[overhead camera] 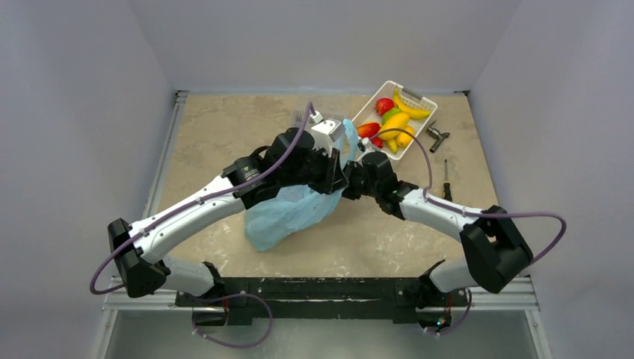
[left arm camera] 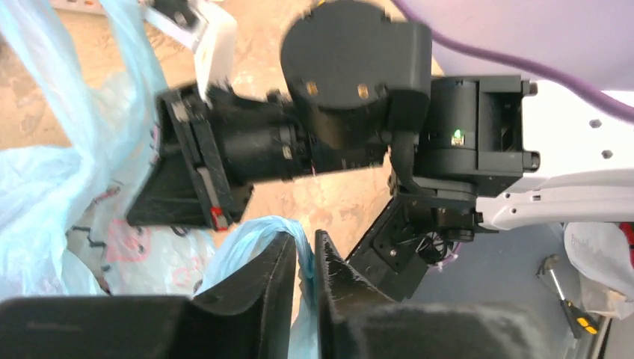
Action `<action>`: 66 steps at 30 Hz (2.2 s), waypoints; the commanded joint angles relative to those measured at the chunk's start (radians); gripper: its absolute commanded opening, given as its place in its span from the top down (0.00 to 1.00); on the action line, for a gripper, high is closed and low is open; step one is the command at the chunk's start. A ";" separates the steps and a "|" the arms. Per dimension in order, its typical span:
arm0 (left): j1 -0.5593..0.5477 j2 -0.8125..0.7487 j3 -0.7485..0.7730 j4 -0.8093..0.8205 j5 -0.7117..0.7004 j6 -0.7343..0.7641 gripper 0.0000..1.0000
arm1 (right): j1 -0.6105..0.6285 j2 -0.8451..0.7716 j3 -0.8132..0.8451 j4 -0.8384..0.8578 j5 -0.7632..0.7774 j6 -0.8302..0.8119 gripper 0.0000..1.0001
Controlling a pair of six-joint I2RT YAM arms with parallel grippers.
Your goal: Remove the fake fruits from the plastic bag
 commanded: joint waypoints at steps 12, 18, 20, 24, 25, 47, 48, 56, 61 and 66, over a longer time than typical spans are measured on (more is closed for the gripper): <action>0.032 -0.315 0.022 -0.406 0.030 0.196 0.10 | -0.141 0.103 0.197 0.063 -0.332 -0.359 1.00; 0.130 -0.212 0.219 -0.566 -0.045 0.248 0.12 | -0.148 0.100 0.206 0.050 -0.378 -0.386 0.99; 0.222 -0.186 0.183 -0.507 0.016 0.214 0.15 | -0.147 0.087 0.198 0.054 -0.397 -0.392 0.89; 0.297 -0.084 0.112 -0.404 0.070 0.185 0.20 | -0.147 0.052 0.196 0.025 -0.395 -0.418 0.85; 0.298 -0.054 0.101 -0.378 0.091 0.187 0.18 | -0.147 0.043 0.200 0.007 -0.387 -0.428 0.83; 0.532 0.090 0.026 -0.350 -0.142 0.313 1.00 | -0.158 0.049 0.225 -0.192 0.277 -0.498 1.00; 0.581 0.046 0.000 -0.326 -0.062 0.301 1.00 | -0.164 0.075 0.237 -0.211 0.365 -0.517 1.00; 0.656 -0.095 -0.096 -0.221 0.207 0.251 1.00 | -0.156 0.209 0.339 -0.240 0.327 -0.630 0.95; 0.655 -0.119 -0.148 -0.170 0.288 0.192 1.00 | -0.120 0.046 0.418 -0.465 0.304 -0.597 0.60; 0.655 -0.150 -0.203 -0.106 0.333 0.118 1.00 | -0.111 -0.195 0.379 -0.589 0.275 -0.579 0.30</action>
